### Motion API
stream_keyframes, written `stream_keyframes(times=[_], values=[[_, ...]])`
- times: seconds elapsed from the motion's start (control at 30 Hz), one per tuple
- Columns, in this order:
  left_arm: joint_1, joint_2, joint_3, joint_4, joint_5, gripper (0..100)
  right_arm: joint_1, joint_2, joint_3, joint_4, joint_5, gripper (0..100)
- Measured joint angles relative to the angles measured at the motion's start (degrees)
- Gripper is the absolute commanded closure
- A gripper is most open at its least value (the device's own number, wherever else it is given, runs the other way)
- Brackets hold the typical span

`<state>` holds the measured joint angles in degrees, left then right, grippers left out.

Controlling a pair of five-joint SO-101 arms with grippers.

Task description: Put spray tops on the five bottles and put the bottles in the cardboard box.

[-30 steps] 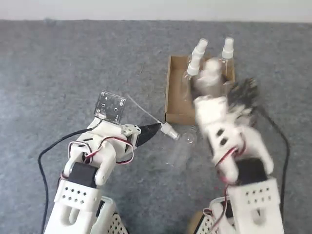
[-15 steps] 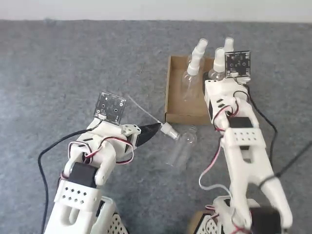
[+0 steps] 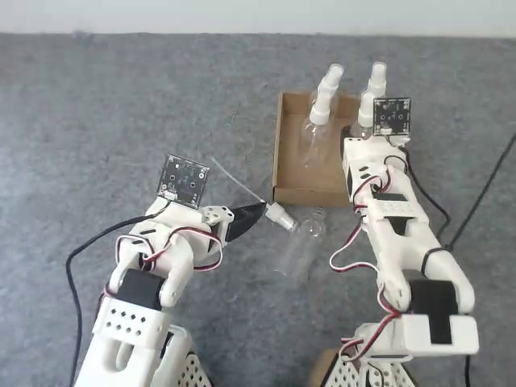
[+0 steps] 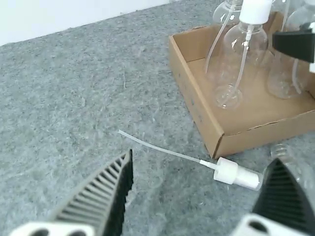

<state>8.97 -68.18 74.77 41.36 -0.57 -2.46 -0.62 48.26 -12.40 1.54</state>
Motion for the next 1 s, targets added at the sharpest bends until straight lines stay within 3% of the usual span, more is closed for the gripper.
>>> stream_keyframes(times=[0.23,0.57,1.0], values=[[0.00,0.00,0.00,0.00,0.00,61,0.26,1.23,0.00,-1.32,0.00,98.1],[0.00,0.00,0.00,0.00,0.00,61,0.00,1.23,0.00,-0.62,0.00,77.2],[0.00,0.00,0.00,0.00,0.00,61,0.35,1.23,0.00,0.44,0.00,75.7]])
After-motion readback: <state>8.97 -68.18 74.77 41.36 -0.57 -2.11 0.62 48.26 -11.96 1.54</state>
